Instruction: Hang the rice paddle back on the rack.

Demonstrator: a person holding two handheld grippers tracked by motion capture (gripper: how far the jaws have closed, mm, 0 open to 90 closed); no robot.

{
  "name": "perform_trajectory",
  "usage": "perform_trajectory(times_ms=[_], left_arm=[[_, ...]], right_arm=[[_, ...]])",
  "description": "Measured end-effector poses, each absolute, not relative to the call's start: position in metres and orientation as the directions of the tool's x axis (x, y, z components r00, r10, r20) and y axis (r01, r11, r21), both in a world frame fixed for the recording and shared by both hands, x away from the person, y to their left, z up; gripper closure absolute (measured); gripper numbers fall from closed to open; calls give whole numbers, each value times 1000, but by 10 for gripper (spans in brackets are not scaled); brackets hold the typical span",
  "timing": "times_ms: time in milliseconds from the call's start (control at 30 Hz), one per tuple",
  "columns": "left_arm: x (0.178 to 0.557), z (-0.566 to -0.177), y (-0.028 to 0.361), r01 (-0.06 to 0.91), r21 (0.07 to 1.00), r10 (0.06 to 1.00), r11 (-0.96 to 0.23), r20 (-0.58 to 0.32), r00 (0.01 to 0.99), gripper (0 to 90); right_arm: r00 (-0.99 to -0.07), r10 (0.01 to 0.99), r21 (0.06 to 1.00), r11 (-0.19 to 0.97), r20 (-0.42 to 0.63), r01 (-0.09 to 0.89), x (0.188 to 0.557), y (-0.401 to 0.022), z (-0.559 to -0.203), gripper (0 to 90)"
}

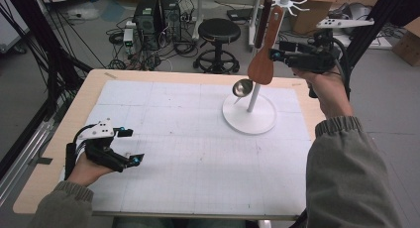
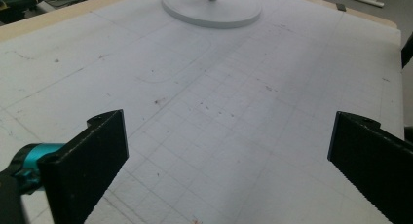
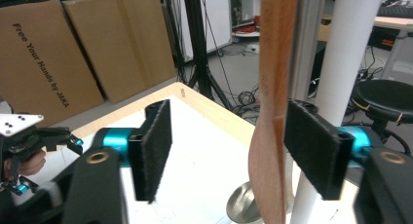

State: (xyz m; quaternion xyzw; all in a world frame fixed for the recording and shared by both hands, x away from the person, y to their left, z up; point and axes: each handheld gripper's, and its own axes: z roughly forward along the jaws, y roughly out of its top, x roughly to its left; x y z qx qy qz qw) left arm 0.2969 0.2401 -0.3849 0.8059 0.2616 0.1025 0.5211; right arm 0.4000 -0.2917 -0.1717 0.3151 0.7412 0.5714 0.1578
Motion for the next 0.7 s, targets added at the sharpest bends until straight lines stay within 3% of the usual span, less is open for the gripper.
perform_trajectory(times_ms=[267,700], left_arm=[[297,-385,240,316,891,531,-325,-104,841,17],[297,-385,240,319,891,532,-322,-109,840,17]], right_arm=[[-759,642,946,166,111,279,389,-286,-183,211],[-779,621,948,189,86,255,369,-276,-208,165]])
